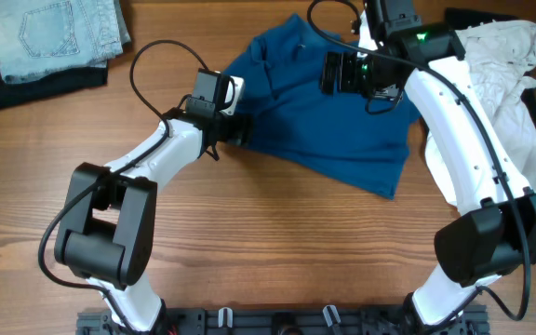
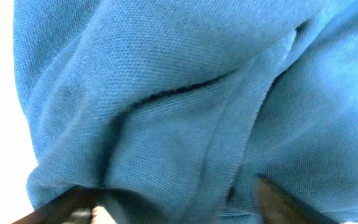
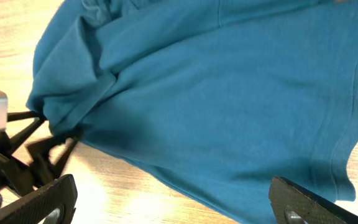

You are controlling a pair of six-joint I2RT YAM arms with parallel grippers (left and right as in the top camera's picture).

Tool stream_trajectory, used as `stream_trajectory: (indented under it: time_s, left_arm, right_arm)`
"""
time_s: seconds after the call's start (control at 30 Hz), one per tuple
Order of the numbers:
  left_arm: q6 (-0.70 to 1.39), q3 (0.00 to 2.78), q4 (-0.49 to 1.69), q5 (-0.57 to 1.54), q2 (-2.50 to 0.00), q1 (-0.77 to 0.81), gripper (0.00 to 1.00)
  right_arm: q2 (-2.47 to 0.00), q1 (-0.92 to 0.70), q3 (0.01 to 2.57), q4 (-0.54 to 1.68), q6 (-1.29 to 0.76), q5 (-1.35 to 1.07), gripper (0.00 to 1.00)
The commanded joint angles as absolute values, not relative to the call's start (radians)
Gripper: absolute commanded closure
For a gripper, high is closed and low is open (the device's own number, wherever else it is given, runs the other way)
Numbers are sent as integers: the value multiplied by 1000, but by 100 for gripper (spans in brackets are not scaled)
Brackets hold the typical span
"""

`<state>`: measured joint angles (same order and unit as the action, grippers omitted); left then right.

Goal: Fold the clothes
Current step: 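Pull the polo apart with both grippers and release it flat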

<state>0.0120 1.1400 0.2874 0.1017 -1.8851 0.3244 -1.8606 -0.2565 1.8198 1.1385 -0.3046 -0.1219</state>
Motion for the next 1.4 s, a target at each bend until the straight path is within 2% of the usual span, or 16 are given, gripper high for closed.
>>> stream_trajectory:
  time_s: [0.0, 0.03, 0.1, 0.13, 0.23, 0.37, 0.53, 0.67, 0.77, 1.03, 1.17, 1.37]
  left_arm:
    - [8, 1151, 288, 76, -1893, 323, 43]
    - [7, 1151, 288, 74, -1893, 323, 55]
    - [8, 1151, 288, 25, -1892, 321, 88]
    - [8, 1152, 286, -5, -1890, 316, 96]
    - [72, 1153, 281, -82, -1862, 278, 96]
    - [174, 1153, 311, -144, -1766, 146, 96]
    - [259, 1153, 441, -144, -1662, -57, 96]
    - [434, 1153, 568, -167, -1620, -218, 96]
    - [480, 1153, 627, -161, -1608, -305, 96]
    - [480, 1152, 671, -150, -1608, -326, 96]
    - [479, 1152, 672, -148, -1608, -326, 96]
    - [479, 1152, 669, -97, -1608, -326, 96]
  right_arm:
    - [-1868, -255, 1787, 1138, -292, -100, 1]
    - [-1868, -255, 1777, 1139, -292, -100, 3]
    - [-1868, -255, 1771, 1150, -300, -100, 7]
    - [-1868, -255, 1771, 1154, -300, -100, 7]
    - [-1869, -255, 1768, 1165, -325, -105, 7]
    - [-1873, -256, 1716, 1162, -324, -132, 7]
    - [-1875, -257, 1603, 1113, -325, -206, 7]
    - [-1875, -259, 1497, 1077, -324, -316, 8]
    - [-1875, -279, 1423, 1085, -325, -324, 8]
    - [-1875, -397, 1294, 1143, -334, -340, 8]
    - [-1875, -447, 1230, 1104, -452, -206, 9]
    - [-1875, -444, 1152, 967, -445, -191, 9]
